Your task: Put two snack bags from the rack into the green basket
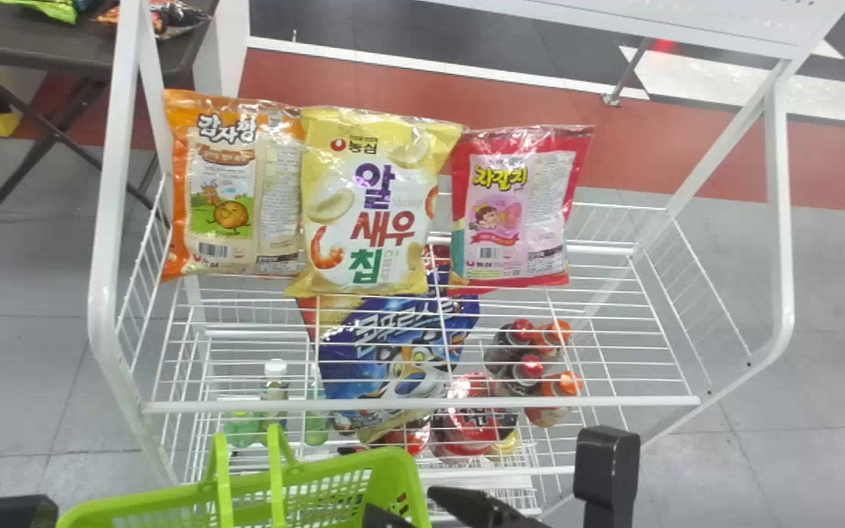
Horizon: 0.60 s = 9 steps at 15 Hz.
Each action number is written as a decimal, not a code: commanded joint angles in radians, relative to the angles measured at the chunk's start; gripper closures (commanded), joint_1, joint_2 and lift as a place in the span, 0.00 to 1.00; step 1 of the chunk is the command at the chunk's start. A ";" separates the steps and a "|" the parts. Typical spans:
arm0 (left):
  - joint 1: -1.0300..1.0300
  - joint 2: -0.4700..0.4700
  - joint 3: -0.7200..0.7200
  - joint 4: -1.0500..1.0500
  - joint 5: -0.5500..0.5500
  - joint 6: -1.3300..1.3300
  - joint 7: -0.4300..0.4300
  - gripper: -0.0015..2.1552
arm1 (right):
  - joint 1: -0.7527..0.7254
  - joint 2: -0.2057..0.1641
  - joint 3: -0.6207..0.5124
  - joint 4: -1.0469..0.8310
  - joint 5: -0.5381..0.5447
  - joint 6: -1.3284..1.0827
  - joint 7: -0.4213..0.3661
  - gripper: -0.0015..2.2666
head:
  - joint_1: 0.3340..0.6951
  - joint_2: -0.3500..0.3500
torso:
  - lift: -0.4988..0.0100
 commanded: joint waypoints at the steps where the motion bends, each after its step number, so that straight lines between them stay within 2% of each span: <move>1: 0.000 0.000 0.000 0.000 0.000 0.001 0.000 0.64 | 0.000 0.008 -0.047 -0.005 -0.011 -0.130 0.009 0.03 | 1.00 0.08 | 0.97; 4: 0.000 0.000 -0.008 -0.002 -0.003 0.001 0.000 0.64 | -0.021 0.025 -0.102 -0.005 -0.010 -0.323 0.041 0.03 | 1.00 0.00 | 0.97; 7: 0.000 0.000 -0.012 -0.002 -0.009 0.001 0.002 0.64 | -0.099 0.054 -0.151 0.027 0.015 -0.421 0.046 0.03 | 1.00 0.00 | 0.97; 9: 0.002 0.002 -0.014 -0.003 -0.011 0.001 0.000 0.64 | -0.170 0.054 -0.151 0.076 0.087 -0.473 0.043 0.03 | 1.00 0.00 | 0.97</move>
